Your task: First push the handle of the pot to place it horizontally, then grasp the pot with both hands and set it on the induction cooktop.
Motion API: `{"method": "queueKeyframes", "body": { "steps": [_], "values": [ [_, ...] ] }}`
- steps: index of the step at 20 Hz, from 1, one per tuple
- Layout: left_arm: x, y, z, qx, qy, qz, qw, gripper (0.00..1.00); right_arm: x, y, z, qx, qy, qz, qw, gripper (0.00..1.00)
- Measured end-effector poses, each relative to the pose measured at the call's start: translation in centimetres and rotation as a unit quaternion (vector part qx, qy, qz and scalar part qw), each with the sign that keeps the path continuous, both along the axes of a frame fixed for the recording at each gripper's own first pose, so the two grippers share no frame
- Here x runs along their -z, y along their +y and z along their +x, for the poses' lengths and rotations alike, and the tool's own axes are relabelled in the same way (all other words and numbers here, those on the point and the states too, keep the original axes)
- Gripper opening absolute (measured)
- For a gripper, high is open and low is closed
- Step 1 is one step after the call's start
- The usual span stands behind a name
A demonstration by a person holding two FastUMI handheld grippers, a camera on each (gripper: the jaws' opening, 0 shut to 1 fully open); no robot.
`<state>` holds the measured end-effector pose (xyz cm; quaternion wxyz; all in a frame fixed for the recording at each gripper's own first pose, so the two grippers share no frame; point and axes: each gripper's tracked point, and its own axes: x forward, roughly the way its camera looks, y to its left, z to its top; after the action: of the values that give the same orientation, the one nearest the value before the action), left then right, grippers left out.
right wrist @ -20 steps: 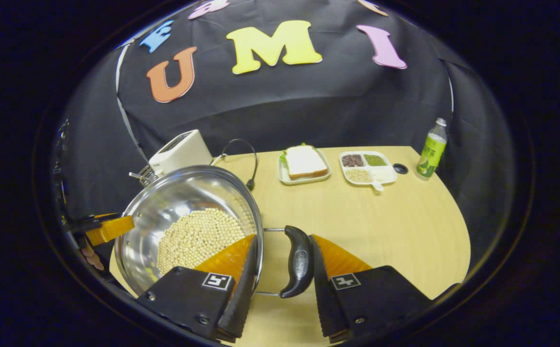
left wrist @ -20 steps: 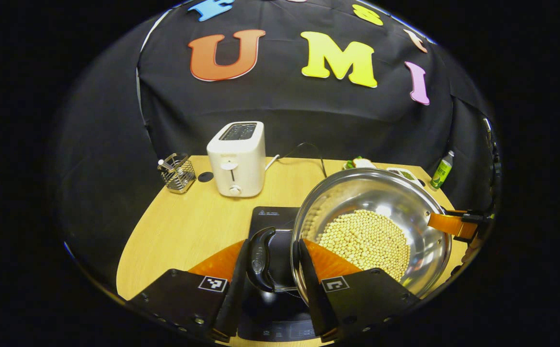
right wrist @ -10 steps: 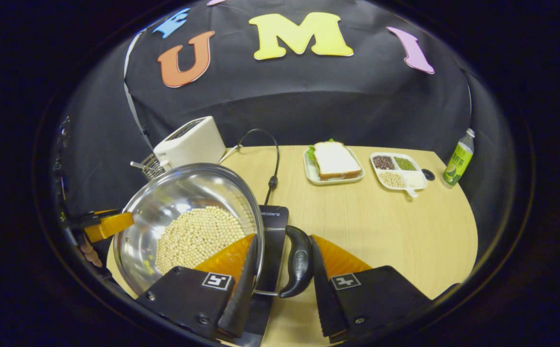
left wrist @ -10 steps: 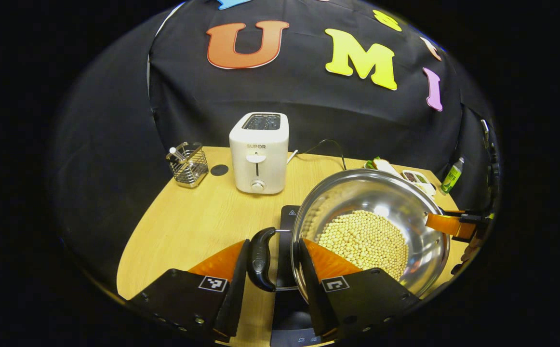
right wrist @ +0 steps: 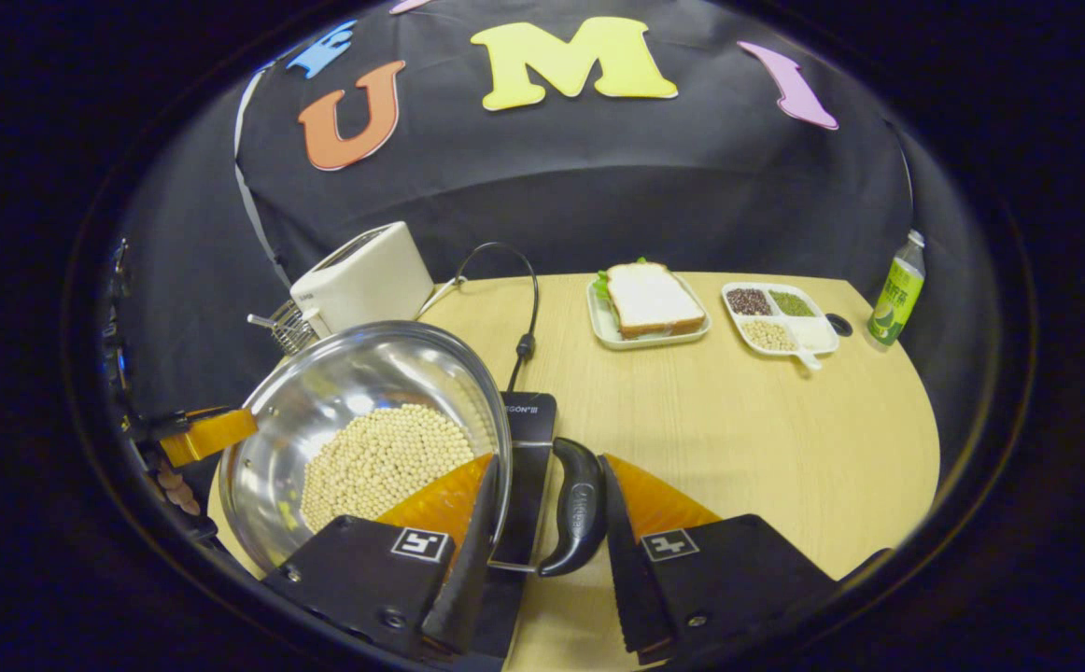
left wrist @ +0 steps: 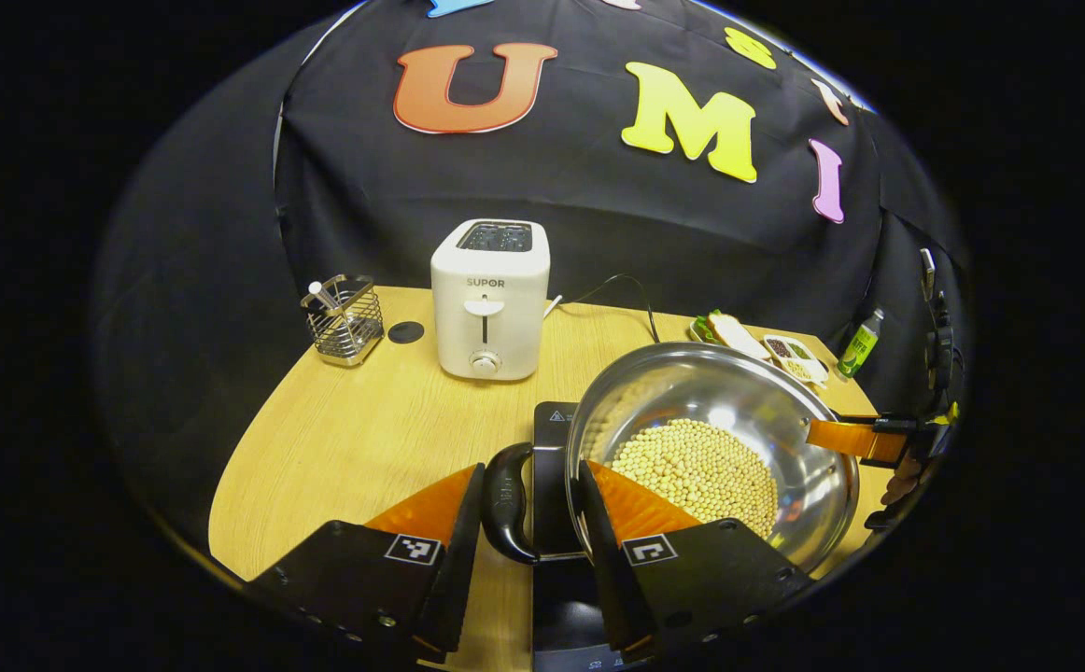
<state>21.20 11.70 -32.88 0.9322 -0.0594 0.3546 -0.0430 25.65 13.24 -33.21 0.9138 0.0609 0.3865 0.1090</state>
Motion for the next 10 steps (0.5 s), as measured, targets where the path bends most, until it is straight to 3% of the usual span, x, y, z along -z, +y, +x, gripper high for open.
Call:
{"method": "queueKeyframes", "body": {
  "steps": [6, 10],
  "values": [
    [-0.30, 0.06, 0.06, -0.009, -0.009, -0.009, 1.000, 0.55, -0.17, 0.22, 0.19, 0.010, -0.023, 0.012, 1.000, 0.60],
    [-0.45, 0.29, -0.12, -0.007, -0.022, 0.015, 1.000, 0.58, -0.33, 0.27, 0.62, 0.016, -0.053, 0.028, 0.998, 0.60]
  ]
}}
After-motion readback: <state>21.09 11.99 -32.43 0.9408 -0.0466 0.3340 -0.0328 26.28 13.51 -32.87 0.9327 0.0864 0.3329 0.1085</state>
